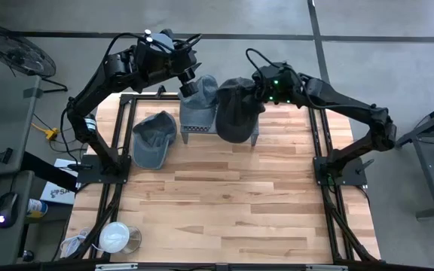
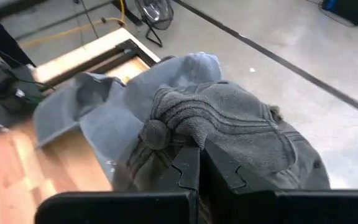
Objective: Pick & Place hat
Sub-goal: Adjust the black cap on the shelf, then adjust the gray cap on the shelf
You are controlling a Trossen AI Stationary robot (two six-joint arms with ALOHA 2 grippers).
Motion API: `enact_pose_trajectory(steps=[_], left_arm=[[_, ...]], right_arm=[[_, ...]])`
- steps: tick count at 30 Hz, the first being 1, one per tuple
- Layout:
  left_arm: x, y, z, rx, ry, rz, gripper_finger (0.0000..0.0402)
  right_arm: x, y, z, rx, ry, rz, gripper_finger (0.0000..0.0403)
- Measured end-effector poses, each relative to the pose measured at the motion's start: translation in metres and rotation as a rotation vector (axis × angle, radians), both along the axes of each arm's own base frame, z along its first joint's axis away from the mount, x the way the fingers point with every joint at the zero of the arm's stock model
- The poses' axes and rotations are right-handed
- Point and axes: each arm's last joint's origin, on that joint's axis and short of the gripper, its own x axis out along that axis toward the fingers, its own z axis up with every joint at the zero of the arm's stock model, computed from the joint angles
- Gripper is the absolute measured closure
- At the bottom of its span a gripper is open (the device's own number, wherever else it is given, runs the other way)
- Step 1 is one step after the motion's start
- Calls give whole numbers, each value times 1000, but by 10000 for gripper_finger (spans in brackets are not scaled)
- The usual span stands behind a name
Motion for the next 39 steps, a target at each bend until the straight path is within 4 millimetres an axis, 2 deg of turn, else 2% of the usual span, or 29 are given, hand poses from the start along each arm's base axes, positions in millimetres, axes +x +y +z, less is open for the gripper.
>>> enact_pose_trajectory(steps=[9,17,21,27,34,39], left_arm=[[1,-1,0,-47,-37,-35,245],[3,-3,0,-100,-72,-87,245],[5,-5,-2,-164,-86,-192,245],[24,-2,-23,-228,-32,-246,245],[39,3,-48,-281,17,-238,245],[55,5,-65,-371,-37,-296,245]], right_arm=[[-4,-11,-4,-87,87,-64,403],[-10,-23,-4,-114,115,-52,403],[-10,-29,-7,-98,118,-23,403],[-4,-37,-16,-97,157,-46,391],[-3,-39,-16,-135,181,-70,336],[-6,-43,-17,-125,178,-50,308]])
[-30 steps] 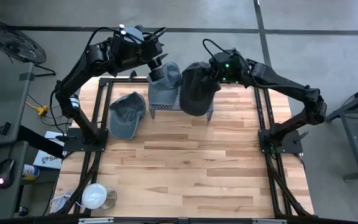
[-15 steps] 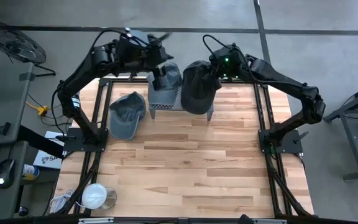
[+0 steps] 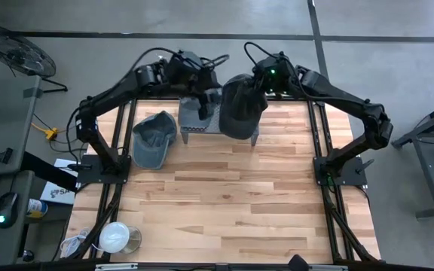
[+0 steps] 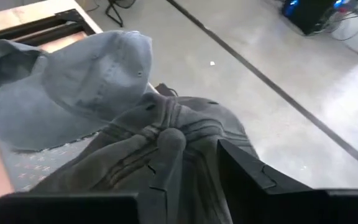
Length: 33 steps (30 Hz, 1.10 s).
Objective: Pick & Place hat
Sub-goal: Adjust the gray cap on the shelf
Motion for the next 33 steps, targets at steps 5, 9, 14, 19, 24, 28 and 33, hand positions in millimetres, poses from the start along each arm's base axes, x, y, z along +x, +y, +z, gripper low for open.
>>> enact_pose_trajectory(steps=[5,9,14,19,24,28,33], left_arm=[[25,5,-41,-60,-29,-63,245],[39,10,-73,-58,-56,-60,245],[47,12,-98,-51,-88,-59,245],[48,14,-110,-39,-75,1,245],[35,15,-94,62,-90,127,245],[11,22,-78,119,-60,227,245],[-24,51,-78,63,49,310,245]], right_arm=[[-1,-4,3,9,-52,3,305],[-1,-7,7,5,-98,26,304],[0,-8,9,-6,-119,29,304],[0,-6,14,-11,-156,58,304],[-8,-2,23,-30,-181,57,304],[-18,5,34,-53,-213,55,304],[-31,13,47,-75,-252,57,304]])
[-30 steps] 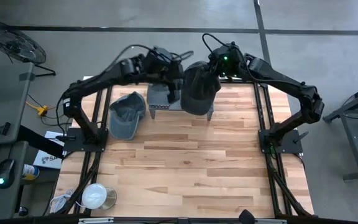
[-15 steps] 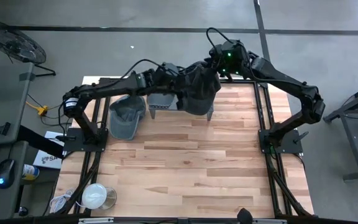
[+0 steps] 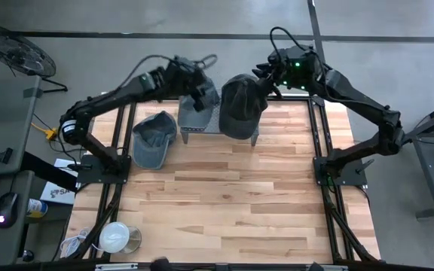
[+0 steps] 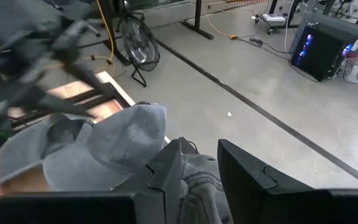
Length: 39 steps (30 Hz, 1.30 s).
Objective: Pick & Place hat
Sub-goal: Adjust the gray cap on the shelf
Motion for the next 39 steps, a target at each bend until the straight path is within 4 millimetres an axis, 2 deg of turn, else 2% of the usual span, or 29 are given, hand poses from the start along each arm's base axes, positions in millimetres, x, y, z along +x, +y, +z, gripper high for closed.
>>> enact_pose_trajectory(steps=[3,8,13,25,34,37,39], left_arm=[[-21,26,-5,-116,0,53,245],[-51,61,-9,-344,-115,162,245],[-59,77,-16,-530,-206,177,245],[-42,94,-52,-660,-139,275,245],[-40,92,-55,-667,-119,277,247],[-39,89,-56,-697,-113,252,270],[-37,87,-56,-703,-106,246,303]], right_arm=[[-6,4,4,8,-11,-1,304],[-14,9,5,33,3,-15,304],[-15,10,4,61,1,-23,304],[-17,11,4,85,-8,-32,304],[-17,11,3,92,3,-26,304],[-17,11,3,92,3,-25,304],[-17,11,3,90,5,-24,304]])
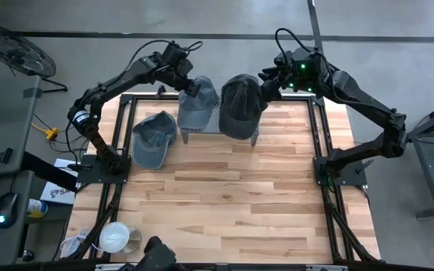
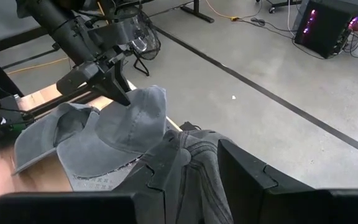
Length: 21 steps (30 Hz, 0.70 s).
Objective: Pick & Place hat
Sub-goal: Adjust the gray cap on the shelf
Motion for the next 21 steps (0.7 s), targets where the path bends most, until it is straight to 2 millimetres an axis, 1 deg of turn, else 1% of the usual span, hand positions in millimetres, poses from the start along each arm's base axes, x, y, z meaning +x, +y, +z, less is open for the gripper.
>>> enact_pose_trajectory(steps=[3,4,11,15,21], left_arm=[[2,-3,0,-12,0,-12,375],[3,-5,0,-16,-6,-19,387],[5,-11,4,-42,-34,-14,396],[1,-17,16,-28,-79,12,398],[2,-25,28,-25,-148,54,400]], right_arm=[[0,0,0,-4,3,2,304],[0,0,0,-7,5,4,304],[0,0,0,-7,11,20,304],[0,1,-1,0,22,39,304],[0,1,-2,-4,32,45,304]])
